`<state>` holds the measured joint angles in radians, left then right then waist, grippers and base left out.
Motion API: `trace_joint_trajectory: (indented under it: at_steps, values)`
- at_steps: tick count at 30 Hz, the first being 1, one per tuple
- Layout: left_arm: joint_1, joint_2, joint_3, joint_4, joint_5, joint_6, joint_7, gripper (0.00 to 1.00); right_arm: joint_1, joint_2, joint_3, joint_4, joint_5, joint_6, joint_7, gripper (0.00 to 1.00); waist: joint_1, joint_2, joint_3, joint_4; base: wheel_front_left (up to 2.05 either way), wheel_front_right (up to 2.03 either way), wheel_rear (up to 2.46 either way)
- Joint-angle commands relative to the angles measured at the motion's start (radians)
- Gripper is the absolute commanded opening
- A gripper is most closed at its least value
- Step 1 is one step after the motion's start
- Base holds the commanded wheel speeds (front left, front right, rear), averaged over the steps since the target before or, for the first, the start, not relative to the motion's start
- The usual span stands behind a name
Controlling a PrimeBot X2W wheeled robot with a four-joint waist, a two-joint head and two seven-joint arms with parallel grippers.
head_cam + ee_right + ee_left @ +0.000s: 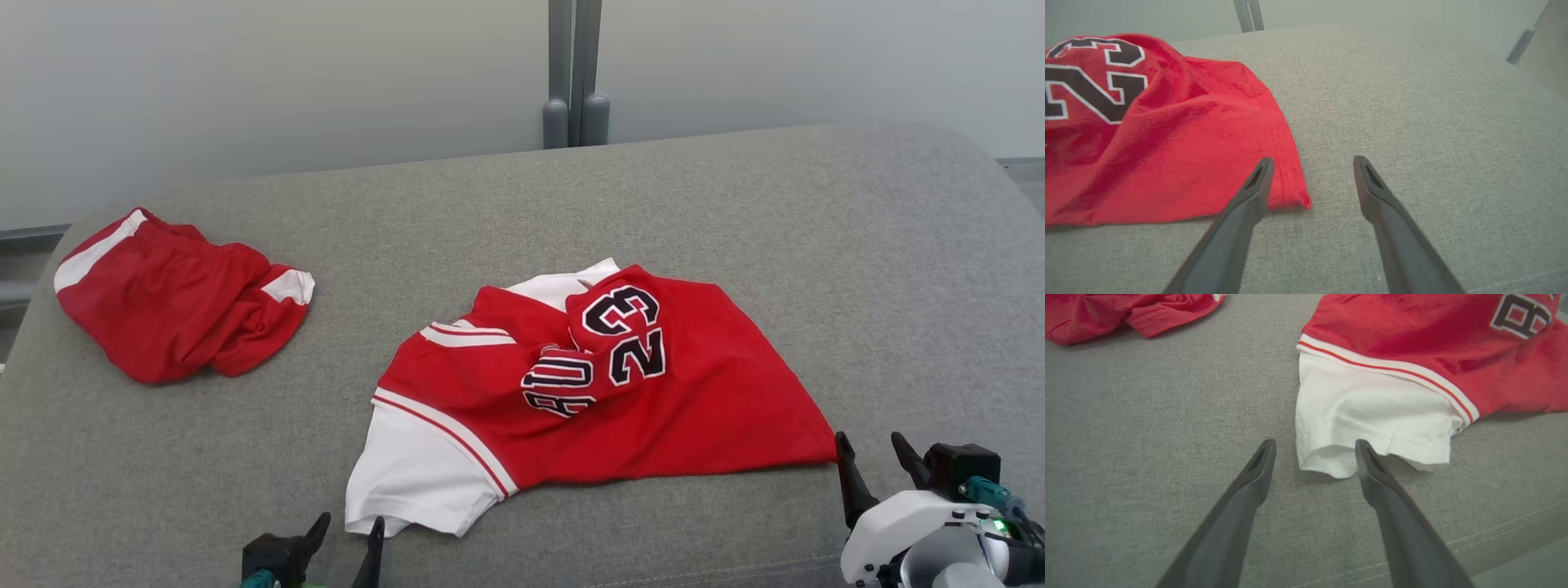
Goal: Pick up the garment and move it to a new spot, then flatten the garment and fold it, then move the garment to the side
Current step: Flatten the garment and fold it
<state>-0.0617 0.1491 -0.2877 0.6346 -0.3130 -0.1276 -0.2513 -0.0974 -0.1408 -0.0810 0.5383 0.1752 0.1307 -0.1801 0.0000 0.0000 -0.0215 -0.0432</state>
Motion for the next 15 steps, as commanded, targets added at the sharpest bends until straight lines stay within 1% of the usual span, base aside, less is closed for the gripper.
trace_joint_trajectory:
  at_steps: [1,12,15]
  values:
    - [-0.032,0.004,-0.021,0.024,-0.023,-0.003,-0.007,1.00,-0.029,-0.006,0.013,0.040,0.008,0.000,-0.009,1.00,0.0000,0.0000,0.009,-0.002,0.00,0.00,0.00]
    - [-0.116,0.007,-0.138,0.135,-0.103,-0.003,-0.013,1.00,-0.149,-0.007,0.081,0.286,0.033,0.000,-0.053,1.00,0.0000,0.0000,0.029,0.006,0.00,0.00,0.00]
    - [-0.127,0.009,-0.154,0.142,-0.111,-0.003,-0.014,1.00,-0.168,-0.007,0.092,0.322,0.039,0.000,-0.063,1.00,0.0000,0.0000,0.028,0.010,0.00,0.00,0.00]
